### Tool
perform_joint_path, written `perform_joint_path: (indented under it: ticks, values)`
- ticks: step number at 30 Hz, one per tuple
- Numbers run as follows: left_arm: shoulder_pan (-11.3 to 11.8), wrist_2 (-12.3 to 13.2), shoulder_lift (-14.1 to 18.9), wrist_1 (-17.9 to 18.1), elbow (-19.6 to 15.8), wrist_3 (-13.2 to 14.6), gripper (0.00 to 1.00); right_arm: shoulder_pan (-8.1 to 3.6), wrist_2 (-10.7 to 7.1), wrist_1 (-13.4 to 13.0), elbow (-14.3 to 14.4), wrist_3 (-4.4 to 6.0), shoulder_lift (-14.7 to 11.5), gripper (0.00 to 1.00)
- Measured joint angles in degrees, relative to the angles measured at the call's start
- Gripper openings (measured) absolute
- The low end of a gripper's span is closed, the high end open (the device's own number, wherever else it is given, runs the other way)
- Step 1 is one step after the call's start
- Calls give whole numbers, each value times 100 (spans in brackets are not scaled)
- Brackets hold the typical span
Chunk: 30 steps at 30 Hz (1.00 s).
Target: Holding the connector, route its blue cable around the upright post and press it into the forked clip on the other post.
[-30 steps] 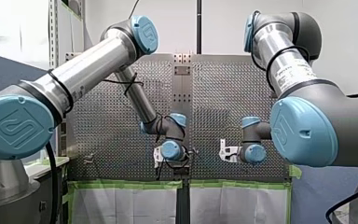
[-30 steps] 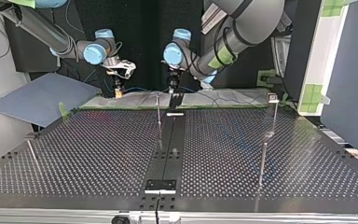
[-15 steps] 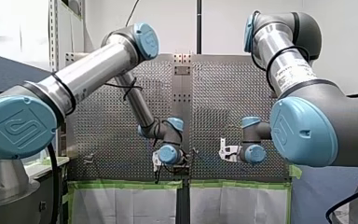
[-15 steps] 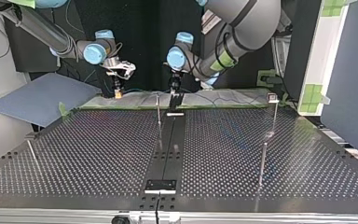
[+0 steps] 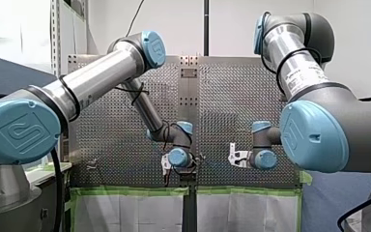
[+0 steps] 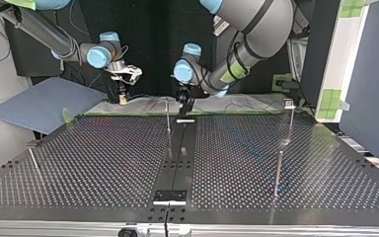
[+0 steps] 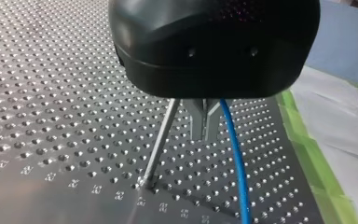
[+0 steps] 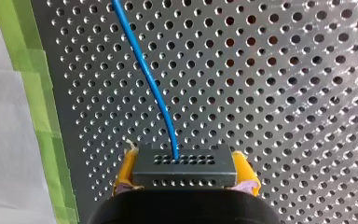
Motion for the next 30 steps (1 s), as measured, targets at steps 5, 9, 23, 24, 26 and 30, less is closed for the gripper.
perform_joint_path:
  ticks: [5, 9, 23, 24, 26, 30]
  values:
    - [87, 89, -1, -94, 78, -35, 6, -52, 69, -100, -4, 60, 3, 0]
    - [162, 176, -2, -155, 133, -41, 6, -112, 153, -183, -14, 119, 4, 0]
    - [325, 352, -4, -394, 424, -41, 2, -203, 196, -283, -131, 153, 10, 0]
    - [333, 361, -6, -405, 437, -42, 2, -204, 196, -292, -142, 153, 11, 0]
    - [347, 369, -4, -420, 450, -41, 2, -204, 197, -300, -156, 153, 12, 0]
    - [381, 374, -4, -443, 461, -29, 2, -206, 195, -305, -189, 153, 13, 0]
